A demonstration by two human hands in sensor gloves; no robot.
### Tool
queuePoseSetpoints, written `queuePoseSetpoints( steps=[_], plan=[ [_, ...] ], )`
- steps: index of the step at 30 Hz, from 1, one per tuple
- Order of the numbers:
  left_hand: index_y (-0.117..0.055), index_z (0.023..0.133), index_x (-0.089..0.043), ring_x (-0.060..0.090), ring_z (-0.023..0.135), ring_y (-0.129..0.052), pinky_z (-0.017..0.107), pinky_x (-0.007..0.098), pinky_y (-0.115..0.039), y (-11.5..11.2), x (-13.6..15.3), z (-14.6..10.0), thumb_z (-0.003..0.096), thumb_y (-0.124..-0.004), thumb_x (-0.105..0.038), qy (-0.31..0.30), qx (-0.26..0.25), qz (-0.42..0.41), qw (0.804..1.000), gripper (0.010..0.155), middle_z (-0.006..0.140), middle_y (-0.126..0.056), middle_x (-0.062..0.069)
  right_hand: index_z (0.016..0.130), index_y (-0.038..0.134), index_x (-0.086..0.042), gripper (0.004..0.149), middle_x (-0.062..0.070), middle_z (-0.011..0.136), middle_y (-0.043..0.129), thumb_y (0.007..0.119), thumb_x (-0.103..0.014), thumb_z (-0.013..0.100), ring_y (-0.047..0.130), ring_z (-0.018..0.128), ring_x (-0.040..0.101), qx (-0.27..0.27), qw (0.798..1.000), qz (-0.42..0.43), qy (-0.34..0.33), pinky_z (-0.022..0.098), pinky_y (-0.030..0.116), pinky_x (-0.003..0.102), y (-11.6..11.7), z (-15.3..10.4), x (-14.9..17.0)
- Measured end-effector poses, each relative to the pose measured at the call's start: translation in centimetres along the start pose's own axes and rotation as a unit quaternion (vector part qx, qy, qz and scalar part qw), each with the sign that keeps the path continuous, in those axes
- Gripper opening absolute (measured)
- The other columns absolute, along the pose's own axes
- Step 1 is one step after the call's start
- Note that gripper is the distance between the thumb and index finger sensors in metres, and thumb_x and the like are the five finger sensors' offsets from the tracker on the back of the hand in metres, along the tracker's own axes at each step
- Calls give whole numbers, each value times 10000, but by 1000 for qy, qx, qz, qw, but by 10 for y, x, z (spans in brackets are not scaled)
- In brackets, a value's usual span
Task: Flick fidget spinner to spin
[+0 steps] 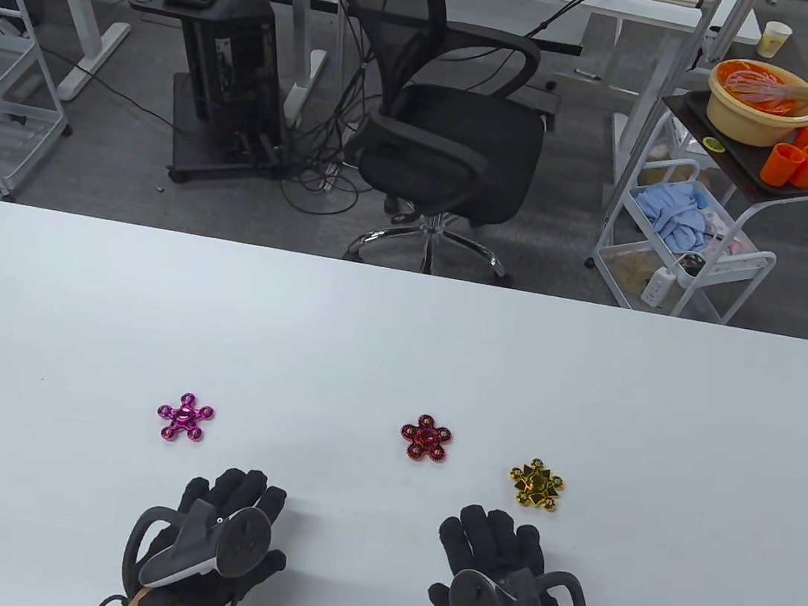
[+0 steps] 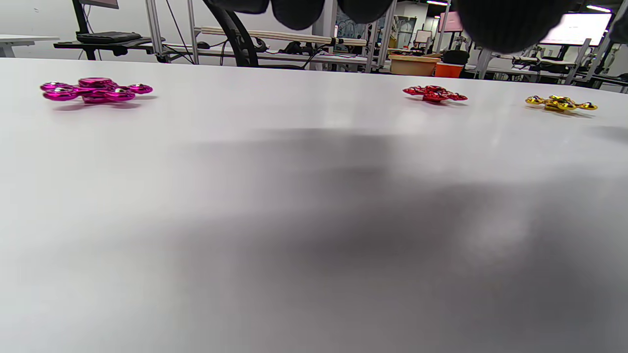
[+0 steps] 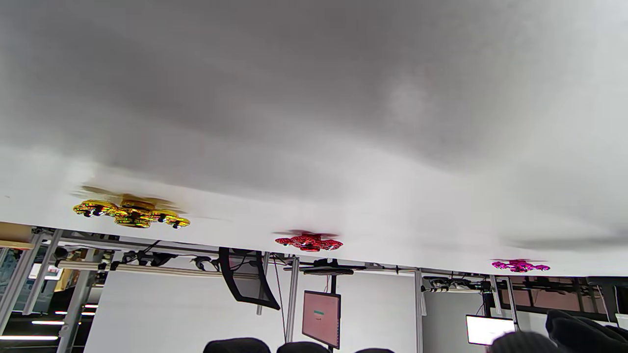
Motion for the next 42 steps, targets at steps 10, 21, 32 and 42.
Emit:
queuePoseSetpoints(
  steps=[10, 21, 32, 42],
  plan=[
    [-272, 1049, -311, 327, 1144, -288, 787, 661, -300, 31, 60, 20, 444, -691, -628, 84, -25, -69, 994, 801, 1196, -221, 56, 1037, 289, -236, 732, 137, 1134, 219, 585, -589, 468, 285, 1014, 498, 3, 1000, -7, -2, 724, 263, 692, -1, -1, 2],
    [-233, 1037, -339, 417, 1132, -340, 790, 651, -374, 20, 128, 83, 410, -808, -591, 165, 45, -71, 983, 888, 1186, -154, 73, 1037, 293, -236, 729, 139, 1134, 223, 585, -587, 469, 286, 1014, 498, -10, 1000, -2, 1, 723, 264, 693, 1, 0, 6],
    [-320, 1024, -373, 446, 1098, -487, 773, 630, -503, 7, 149, 125, 390, -878, -551, 177, 135, -20, 975, 863, 1182, -222, 112, 1037, 294, -236, 726, 138, 1134, 224, 585, -585, 471, 288, 1014, 498, -25, 1000, 1, -2, 723, 266, 693, 2, 1, 6],
    [-394, 1021, -360, 451, 1062, -544, 757, 623, -550, -1, 160, 132, 390, -870, -555, 193, 156, -37, 968, 814, 1171, -319, 148, 1037, 296, -236, 725, 139, 1134, 226, 585, -584, 471, 314, 1008, 496, -27, 1000, 5, -5, 723, 268, 693, 2, 2, 5]
  ],
)
Point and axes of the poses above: the tracker on the back of each hand, its own x axis roughly to the little-finger side, its own z axis roughly from the wrist to the fingertips, y = z × x, the point moved 2 cm from there along z, roughly from the wrist to the fingertips
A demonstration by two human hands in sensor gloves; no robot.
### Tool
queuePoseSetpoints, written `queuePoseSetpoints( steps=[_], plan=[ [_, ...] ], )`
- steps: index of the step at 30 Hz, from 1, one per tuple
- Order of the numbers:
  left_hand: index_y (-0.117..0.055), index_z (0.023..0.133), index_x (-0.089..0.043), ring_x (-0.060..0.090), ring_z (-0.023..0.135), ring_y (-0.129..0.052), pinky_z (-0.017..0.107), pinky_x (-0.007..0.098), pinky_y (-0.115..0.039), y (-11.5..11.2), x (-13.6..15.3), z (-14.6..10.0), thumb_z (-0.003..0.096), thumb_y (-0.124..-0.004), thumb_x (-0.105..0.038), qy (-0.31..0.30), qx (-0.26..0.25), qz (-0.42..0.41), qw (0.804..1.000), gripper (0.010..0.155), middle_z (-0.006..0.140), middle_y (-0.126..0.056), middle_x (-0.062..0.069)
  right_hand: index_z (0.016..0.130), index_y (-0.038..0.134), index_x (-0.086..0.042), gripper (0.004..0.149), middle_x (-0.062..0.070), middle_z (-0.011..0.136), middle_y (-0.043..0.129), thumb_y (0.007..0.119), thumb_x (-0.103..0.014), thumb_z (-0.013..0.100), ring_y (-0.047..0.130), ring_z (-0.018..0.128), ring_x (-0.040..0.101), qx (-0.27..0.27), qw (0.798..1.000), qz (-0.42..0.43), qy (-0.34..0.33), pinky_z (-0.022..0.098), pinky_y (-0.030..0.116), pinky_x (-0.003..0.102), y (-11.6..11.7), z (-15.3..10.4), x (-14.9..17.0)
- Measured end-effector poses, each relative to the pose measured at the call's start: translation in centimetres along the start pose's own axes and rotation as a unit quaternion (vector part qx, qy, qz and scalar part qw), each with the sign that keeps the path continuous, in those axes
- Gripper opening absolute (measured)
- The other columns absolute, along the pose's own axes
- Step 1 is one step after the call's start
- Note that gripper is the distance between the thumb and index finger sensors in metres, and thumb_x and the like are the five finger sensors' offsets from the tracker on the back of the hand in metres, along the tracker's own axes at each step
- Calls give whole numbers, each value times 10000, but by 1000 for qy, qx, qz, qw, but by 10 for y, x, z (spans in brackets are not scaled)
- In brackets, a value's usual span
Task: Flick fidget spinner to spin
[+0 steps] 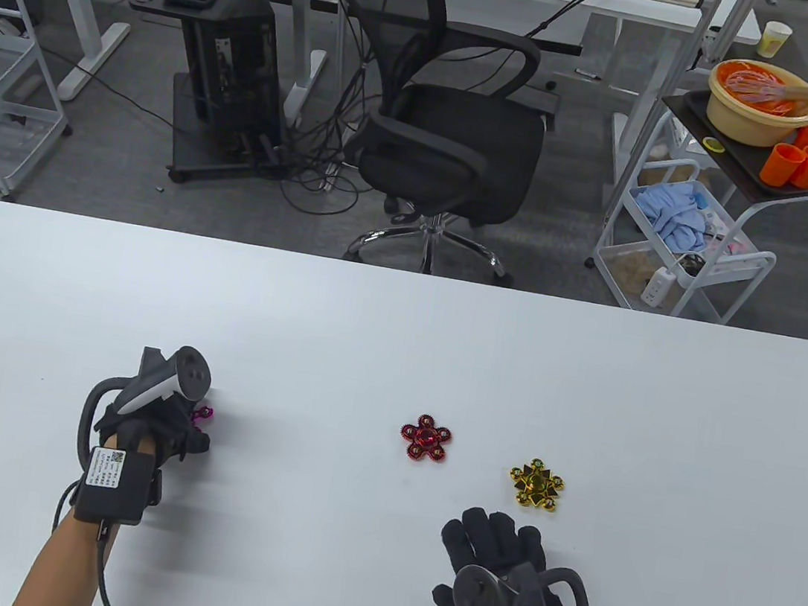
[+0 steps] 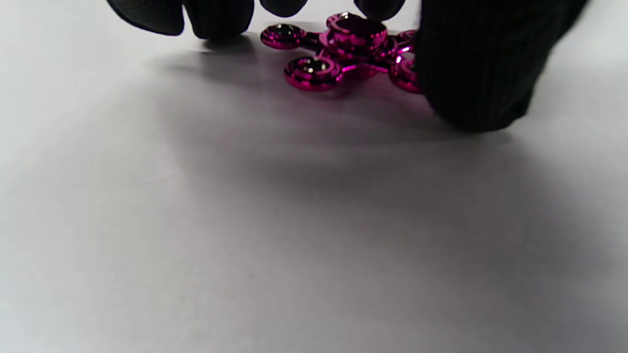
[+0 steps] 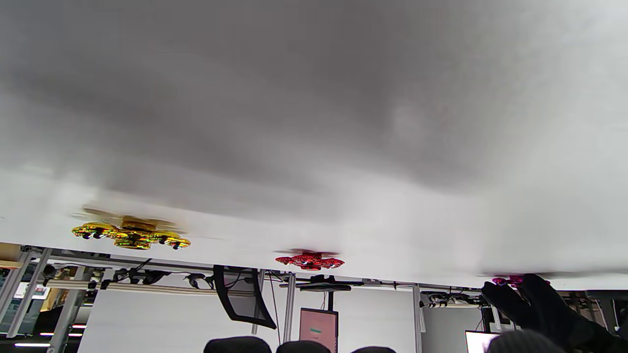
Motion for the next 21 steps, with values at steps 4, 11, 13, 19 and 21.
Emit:
queuePoseSetpoints(
  steps=[4, 11, 13, 19, 21],
  plan=[
    [-482, 1002, -365, 440, 1037, -565, 754, 594, -579, 0, -1, 0, 394, -860, -544, -4, -1, 5, 1000, 738, 1160, -391, 134, 1037, 297, -234, 725, 139, 1134, 226, 585, -584, 471, 290, 1014, 498, -2, 1000, 1, -1, 723, 268, 693, 0, 0, 0],
    [-644, 943, -318, 401, 958, -712, 694, 533, -713, 4, -2, -5, 376, -912, -538, -20, -64, -5, 998, 664, 1099, -567, 137, 1037, 298, -233, 726, 141, 1133, 230, 585, -584, 470, 310, 1010, 495, -3, 1000, 5, -2, 723, 270, 692, 0, 0, -2],
    [-683, 920, -309, 406, 936, -750, 676, 530, -740, 3, -3, -7, 355, -926, -557, -19, -93, -6, 995, 663, 1074, -617, 136, 1037, 298, -233, 726, 140, 1133, 231, 586, -584, 470, 312, 1009, 495, -2, 1000, 4, -3, 722, 270, 693, 0, 0, -4],
    [-732, 884, -290, 377, 939, -789, 676, 533, -746, 2, -2, -14, 344, -929, -566, -39, -129, -30, 990, 638, 1011, -719, 102, 1036, 291, -234, 727, 141, 1133, 228, 585, -584, 471, 298, 1012, 497, 3, 1000, 5, -3, 722, 269, 693, -2, -1, -5],
    [-730, 885, -285, 379, 936, -799, 668, 535, -751, 5, -6, -23, 347, -928, -570, -71, -136, -50, 987, 640, 1010, -721, 111, 1037, 290, -233, 730, 140, 1133, 226, 586, -584, 470, 291, 1013, 498, 4, 1000, 6, -2, 722, 269, 692, -2, -1, -4]
  ],
)
Point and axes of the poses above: the tracker on the back of each hand, its own x axis roughly to the little-finger side, its own z axis roughly from the wrist to the fingertips, y = z × x, the point moved 2 cm from there along z, roughly from the wrist to the fingertips
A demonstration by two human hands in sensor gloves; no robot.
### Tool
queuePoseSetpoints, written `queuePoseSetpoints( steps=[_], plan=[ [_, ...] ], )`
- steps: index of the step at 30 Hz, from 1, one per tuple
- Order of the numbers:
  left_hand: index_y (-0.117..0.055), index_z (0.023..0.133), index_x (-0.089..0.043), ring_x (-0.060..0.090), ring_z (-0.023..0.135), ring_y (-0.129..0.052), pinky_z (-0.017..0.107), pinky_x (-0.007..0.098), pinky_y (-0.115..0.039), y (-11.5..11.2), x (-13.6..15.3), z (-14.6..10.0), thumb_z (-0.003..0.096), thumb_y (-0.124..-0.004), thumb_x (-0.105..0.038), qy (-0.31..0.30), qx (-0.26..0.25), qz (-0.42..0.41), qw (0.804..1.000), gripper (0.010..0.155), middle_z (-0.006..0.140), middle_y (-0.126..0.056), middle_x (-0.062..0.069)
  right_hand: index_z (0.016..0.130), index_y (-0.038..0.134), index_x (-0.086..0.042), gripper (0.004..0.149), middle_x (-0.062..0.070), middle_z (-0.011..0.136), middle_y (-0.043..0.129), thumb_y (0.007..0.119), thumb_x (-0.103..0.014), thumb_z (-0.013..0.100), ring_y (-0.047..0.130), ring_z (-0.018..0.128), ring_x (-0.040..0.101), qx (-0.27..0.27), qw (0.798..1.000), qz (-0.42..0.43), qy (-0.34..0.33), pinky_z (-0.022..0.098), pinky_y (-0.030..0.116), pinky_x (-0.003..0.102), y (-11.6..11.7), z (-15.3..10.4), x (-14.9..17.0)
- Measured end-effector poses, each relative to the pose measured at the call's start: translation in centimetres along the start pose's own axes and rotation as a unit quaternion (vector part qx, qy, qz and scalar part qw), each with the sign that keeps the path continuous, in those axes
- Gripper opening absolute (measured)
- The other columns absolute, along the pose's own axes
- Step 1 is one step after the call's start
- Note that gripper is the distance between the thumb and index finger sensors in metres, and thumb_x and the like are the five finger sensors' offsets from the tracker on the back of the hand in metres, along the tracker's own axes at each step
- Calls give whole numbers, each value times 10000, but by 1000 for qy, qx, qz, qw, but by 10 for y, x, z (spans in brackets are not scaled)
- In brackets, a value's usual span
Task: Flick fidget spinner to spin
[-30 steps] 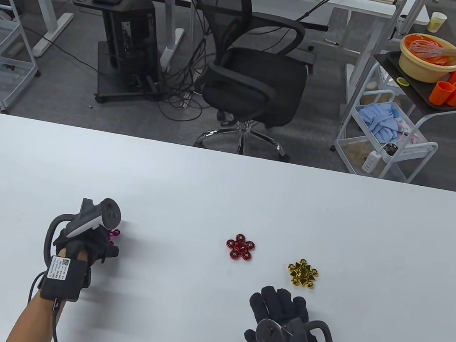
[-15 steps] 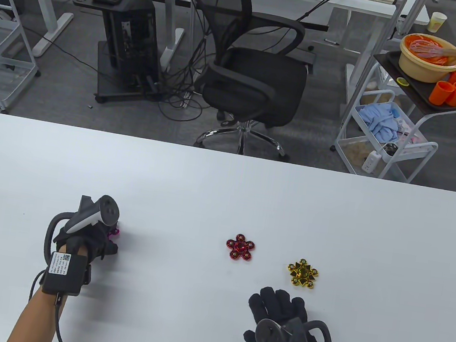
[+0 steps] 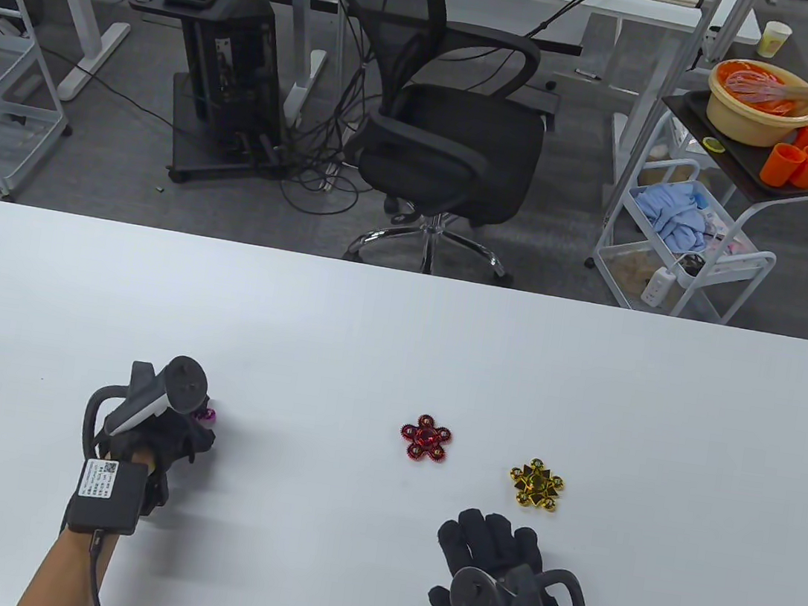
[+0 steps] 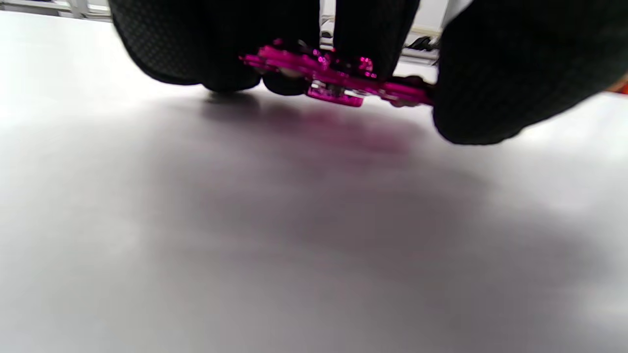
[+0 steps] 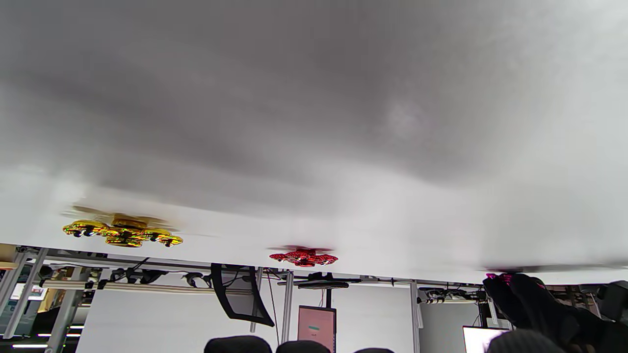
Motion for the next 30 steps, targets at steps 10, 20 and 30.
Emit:
queuePoseSetpoints(
  steps=[10, 20, 30],
  plan=[
    [-702, 897, -289, 379, 937, -799, 657, 528, -764, -5, -80, -54, 363, -911, -582, -149, -30, 6, 988, 644, 1015, -713, 117, 1037, 287, -235, 729, 141, 1133, 216, 584, -584, 471, 282, 1014, 498, 2, 1000, 1, -10, 722, 265, 693, -3, -2, -9],
    [-683, 905, -293, 367, 942, -796, 664, 519, -758, -32, -118, -83, 374, -898, -588, -205, -20, 42, 978, 644, 1019, -703, 108, 1037, 288, -234, 728, 143, 1132, 210, 585, -583, 471, 292, 1010, 499, 7, 999, 16, -29, 722, 265, 692, -8, -2, -22],
    [-671, 910, -297, 359, 943, -794, 674, 536, -732, -49, -127, -84, 383, -891, -585, -219, -6, 46, 975, 639, 1022, -699, 99, 1038, 289, -236, 725, 142, 1132, 207, 586, -580, 473, 286, 1012, 501, -4, 998, 6, -55, 723, 265, 692, -16, 15, -42]
  ],
)
Point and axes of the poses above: the tracker on the back of each hand, its own x axis roughly to the little-finger side, its own z axis roughly from the wrist to the fingertips, y = z × x, the point moved 2 cm from there along z, roughly from the wrist to the fingertips
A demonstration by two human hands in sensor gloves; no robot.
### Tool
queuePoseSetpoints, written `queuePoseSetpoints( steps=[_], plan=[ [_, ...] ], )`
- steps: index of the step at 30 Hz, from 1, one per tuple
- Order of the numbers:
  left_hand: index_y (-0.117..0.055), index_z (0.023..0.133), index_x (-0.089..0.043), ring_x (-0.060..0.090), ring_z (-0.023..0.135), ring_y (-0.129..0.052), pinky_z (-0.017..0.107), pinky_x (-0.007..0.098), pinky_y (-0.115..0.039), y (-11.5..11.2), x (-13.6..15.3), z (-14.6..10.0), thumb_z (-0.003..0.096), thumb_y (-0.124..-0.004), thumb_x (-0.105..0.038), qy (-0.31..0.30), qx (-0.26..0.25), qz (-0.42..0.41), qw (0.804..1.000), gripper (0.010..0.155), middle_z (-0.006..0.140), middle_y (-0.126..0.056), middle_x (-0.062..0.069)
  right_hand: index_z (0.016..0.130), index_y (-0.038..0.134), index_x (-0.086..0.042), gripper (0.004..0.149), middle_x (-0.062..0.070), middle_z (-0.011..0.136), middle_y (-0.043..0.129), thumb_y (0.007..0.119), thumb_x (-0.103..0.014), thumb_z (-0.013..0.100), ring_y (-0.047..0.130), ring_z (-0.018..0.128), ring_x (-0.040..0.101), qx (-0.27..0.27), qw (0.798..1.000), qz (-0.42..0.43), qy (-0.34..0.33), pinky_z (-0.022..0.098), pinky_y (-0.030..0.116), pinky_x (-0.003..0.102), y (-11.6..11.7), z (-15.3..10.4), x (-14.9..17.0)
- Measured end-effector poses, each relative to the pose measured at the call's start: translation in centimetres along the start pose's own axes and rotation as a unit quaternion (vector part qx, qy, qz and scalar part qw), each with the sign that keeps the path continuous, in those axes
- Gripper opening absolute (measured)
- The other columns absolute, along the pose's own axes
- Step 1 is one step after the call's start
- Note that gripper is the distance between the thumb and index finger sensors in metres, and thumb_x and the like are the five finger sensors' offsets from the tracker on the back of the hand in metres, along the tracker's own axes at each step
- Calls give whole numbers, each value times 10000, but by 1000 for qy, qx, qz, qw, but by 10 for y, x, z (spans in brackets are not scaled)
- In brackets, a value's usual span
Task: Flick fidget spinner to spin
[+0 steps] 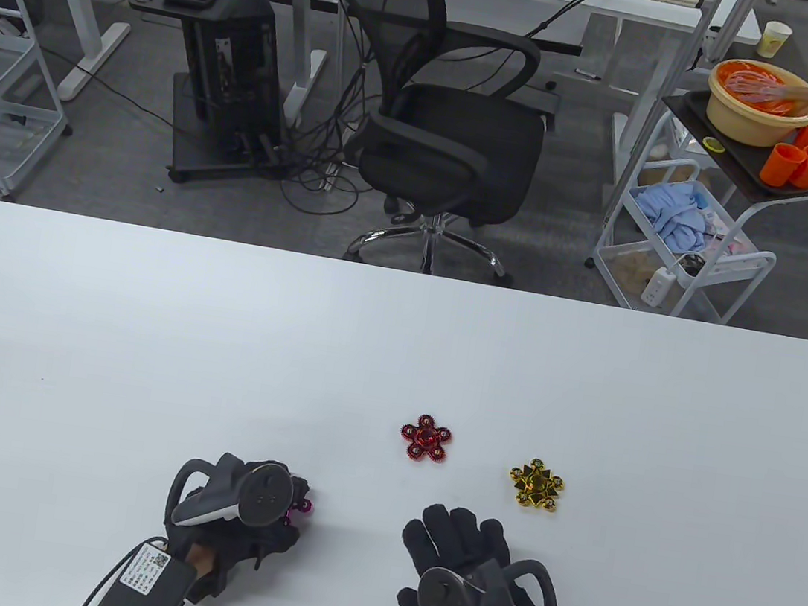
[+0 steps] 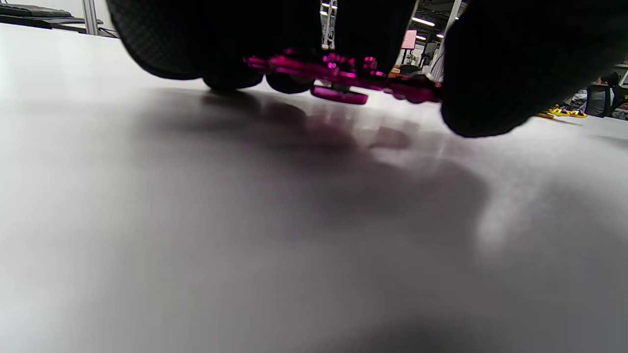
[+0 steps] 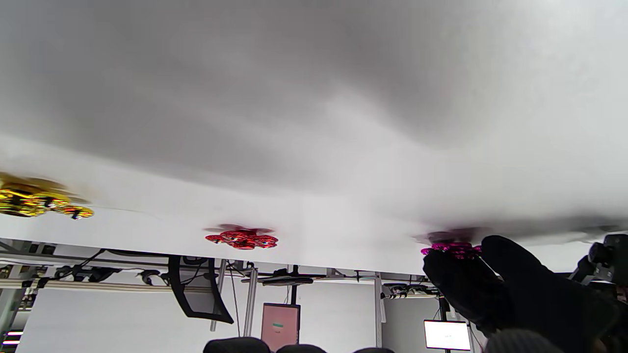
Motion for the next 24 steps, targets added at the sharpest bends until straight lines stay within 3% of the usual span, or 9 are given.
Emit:
queuePoseSetpoints(
  steps=[13, 24],
  plan=[
    [-600, 949, -321, 340, 1009, -678, 713, 564, -642, -6, -3, -3, 422, -850, -564, -2, 29, 4, 1000, 632, 1077, -590, 75, 1035, 306, -232, 714, 141, 1131, 217, 590, -569, 474, 303, 1012, 498, -27, 999, 41, -14, 725, 273, 691, 3, 61, -34],
    [-488, 1005, -310, 405, 1032, -609, 715, 601, -597, 5, 4, -14, 400, -833, -609, 12, 28, 16, 999, 758, 1119, -497, 131, 1038, 316, -237, 697, 143, 1134, 232, 596, -552, 483, 304, 1014, 500, -34, 998, 49, 6, 726, 266, 695, 0, 84, -39]
  ],
)
Point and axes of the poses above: the tracker on the back of each hand, its own x axis roughly to the little-finger side, its own z axis roughly from the wrist to the fingertips, y = z × x, the point moved 2 cm from there along z, roughly from the wrist to the fingertips
